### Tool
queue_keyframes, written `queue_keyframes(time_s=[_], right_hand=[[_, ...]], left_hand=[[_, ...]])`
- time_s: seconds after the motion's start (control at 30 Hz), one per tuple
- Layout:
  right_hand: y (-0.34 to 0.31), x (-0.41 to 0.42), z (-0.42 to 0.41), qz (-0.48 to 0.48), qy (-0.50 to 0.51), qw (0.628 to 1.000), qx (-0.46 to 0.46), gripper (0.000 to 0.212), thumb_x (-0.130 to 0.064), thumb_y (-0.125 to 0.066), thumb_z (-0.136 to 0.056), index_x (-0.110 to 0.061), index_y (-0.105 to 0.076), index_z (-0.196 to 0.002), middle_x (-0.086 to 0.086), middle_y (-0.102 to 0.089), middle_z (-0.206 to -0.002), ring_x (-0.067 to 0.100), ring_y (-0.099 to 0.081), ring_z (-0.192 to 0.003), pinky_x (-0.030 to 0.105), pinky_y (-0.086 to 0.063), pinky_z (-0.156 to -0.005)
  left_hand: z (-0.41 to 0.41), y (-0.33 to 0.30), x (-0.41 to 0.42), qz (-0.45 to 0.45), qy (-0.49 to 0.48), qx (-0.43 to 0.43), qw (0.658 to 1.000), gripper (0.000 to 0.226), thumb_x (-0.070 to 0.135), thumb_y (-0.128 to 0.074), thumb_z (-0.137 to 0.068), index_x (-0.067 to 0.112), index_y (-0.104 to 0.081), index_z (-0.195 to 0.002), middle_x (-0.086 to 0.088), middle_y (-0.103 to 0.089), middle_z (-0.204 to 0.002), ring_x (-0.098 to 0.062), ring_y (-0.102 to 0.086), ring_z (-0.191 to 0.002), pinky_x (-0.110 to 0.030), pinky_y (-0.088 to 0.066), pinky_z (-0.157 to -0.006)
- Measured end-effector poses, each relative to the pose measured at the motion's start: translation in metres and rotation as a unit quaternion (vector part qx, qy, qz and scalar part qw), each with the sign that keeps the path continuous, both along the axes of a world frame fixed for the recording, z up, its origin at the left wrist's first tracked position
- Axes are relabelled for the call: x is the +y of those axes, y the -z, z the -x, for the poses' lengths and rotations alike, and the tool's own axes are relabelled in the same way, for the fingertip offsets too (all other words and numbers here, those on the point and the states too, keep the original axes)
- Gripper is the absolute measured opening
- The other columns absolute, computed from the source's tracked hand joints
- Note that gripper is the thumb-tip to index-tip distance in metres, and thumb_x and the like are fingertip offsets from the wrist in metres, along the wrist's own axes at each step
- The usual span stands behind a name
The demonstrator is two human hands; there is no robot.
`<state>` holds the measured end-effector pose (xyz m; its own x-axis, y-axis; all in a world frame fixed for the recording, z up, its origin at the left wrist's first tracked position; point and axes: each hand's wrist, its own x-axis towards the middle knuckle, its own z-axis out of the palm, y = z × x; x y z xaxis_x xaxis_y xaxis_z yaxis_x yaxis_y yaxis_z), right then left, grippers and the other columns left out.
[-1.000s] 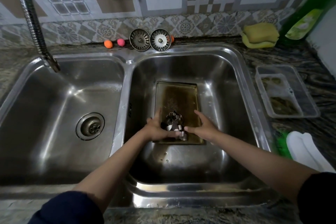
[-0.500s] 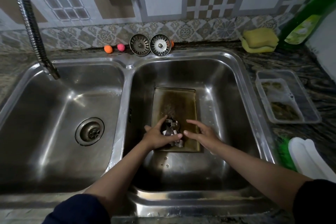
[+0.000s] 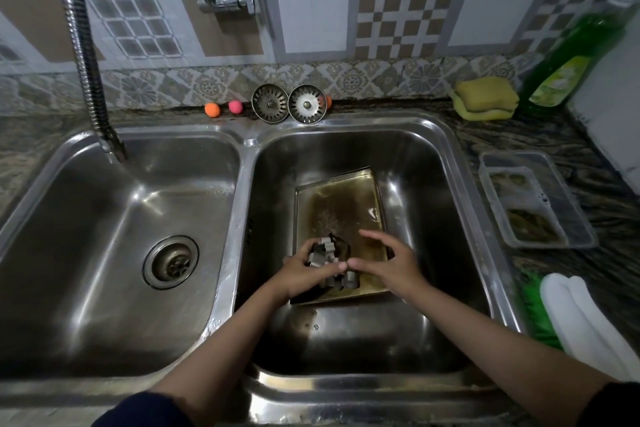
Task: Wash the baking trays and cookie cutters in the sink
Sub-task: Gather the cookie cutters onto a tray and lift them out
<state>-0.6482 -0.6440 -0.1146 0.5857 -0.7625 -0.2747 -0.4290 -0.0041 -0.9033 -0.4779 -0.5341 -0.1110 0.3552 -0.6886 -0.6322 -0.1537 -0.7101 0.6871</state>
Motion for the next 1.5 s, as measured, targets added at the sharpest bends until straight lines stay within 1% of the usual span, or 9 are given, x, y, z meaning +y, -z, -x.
queue_keyframes(time_s=[0.07,0.23,0.37,0.5,0.57,0.7,0.87,1.07,1.5], right_hand=[[-0.008,-0.005,0.005,0.027,-0.003,1.000,0.000,0.065,-0.058,-0.084,-0.044,-0.057,-0.058,-0.104,-0.007,-0.048,-0.134,0.013,-0.043,-0.126,0.036,-0.039,-0.101],[-0.046,-0.019,0.021,0.135,-0.024,0.990,-0.030,0.067,-0.050,-0.086,-0.046,-0.055,-0.055,-0.104,-0.009,-0.043,-0.117,0.005,-0.047,-0.111,0.023,-0.040,-0.096],[-0.086,-0.039,0.026,0.220,-0.009,0.974,-0.053,0.069,-0.045,-0.088,-0.047,-0.048,-0.057,-0.108,-0.001,-0.044,-0.120,-0.010,-0.042,-0.108,0.003,-0.031,-0.088],[-0.137,-0.059,0.028,0.298,0.018,0.952,-0.073,0.074,-0.054,-0.081,-0.045,-0.042,-0.056,-0.113,-0.002,-0.040,-0.120,-0.025,-0.033,-0.107,-0.004,-0.024,-0.087],[-0.158,-0.071,0.029,0.325,0.033,0.941,-0.089,0.074,-0.051,-0.083,-0.046,-0.042,-0.056,-0.115,0.000,-0.040,-0.124,-0.018,-0.032,-0.118,0.006,-0.027,-0.100],[-0.187,-0.093,0.032,0.398,0.056,0.910,-0.103,0.079,-0.049,-0.088,-0.046,-0.043,-0.054,-0.117,-0.012,-0.039,-0.123,0.031,-0.036,-0.130,0.053,-0.035,-0.108],[-0.216,-0.111,0.040,0.447,0.078,0.887,-0.086,0.086,-0.050,-0.089,-0.044,-0.035,-0.054,-0.121,0.003,-0.034,-0.125,0.026,-0.036,-0.127,0.040,-0.036,-0.108],[-0.228,-0.125,0.052,0.480,0.082,0.872,-0.058,0.089,-0.040,-0.092,-0.047,-0.029,-0.052,-0.126,-0.003,-0.025,-0.124,0.019,-0.028,-0.130,0.024,-0.030,-0.104],[-0.222,-0.113,0.049,0.480,0.061,0.872,-0.073,0.095,-0.035,-0.091,-0.053,-0.034,-0.044,-0.136,0.012,-0.026,-0.138,0.030,-0.021,-0.139,0.032,-0.027,-0.110]], left_hand=[[0.003,0.005,-0.001,0.031,0.005,0.015,0.999,0.061,0.071,-0.078,-0.047,0.067,-0.046,-0.099,-0.003,-0.057,-0.126,-0.019,-0.058,-0.115,-0.037,-0.045,-0.103],[0.016,-0.013,-0.014,0.128,0.011,0.003,0.992,0.073,0.066,-0.081,-0.052,0.056,-0.048,-0.116,-0.007,-0.058,-0.124,-0.016,-0.063,-0.107,-0.037,-0.049,-0.099],[0.019,-0.058,-0.040,0.225,0.025,-0.009,0.974,0.057,0.027,-0.083,-0.069,0.048,-0.049,-0.111,0.007,-0.064,-0.112,0.002,-0.064,-0.096,-0.021,-0.051,-0.088],[0.016,-0.102,-0.072,0.275,0.043,-0.080,0.957,0.075,0.064,-0.079,-0.054,0.059,-0.042,-0.119,-0.008,-0.042,-0.129,-0.022,-0.048,-0.119,-0.042,-0.040,-0.106],[0.014,-0.124,-0.090,0.302,0.052,-0.107,0.946,0.074,0.070,-0.073,-0.054,0.058,-0.041,-0.120,-0.011,-0.038,-0.132,-0.024,-0.044,-0.121,-0.042,-0.035,-0.109],[0.014,-0.167,-0.117,0.360,0.083,-0.144,0.918,0.079,0.067,-0.075,-0.056,0.050,-0.040,-0.126,-0.010,-0.035,-0.127,-0.028,-0.052,-0.115,-0.042,-0.043,-0.105],[0.017,-0.199,-0.144,0.420,0.115,-0.180,0.882,0.077,0.042,-0.079,-0.071,0.037,-0.037,-0.135,-0.006,-0.037,-0.117,-0.011,-0.041,-0.106,-0.023,-0.030,-0.098],[0.025,-0.204,-0.169,0.448,0.130,-0.219,0.857,0.082,0.059,-0.070,-0.063,0.041,-0.034,-0.134,-0.007,-0.041,-0.112,-0.023,-0.038,-0.120,-0.028,-0.031,-0.097],[0.021,-0.193,-0.157,0.458,0.112,-0.218,0.854,0.081,0.063,-0.068,-0.060,0.049,-0.032,-0.131,-0.007,-0.037,-0.116,-0.026,-0.044,-0.118,-0.036,-0.038,-0.104]])
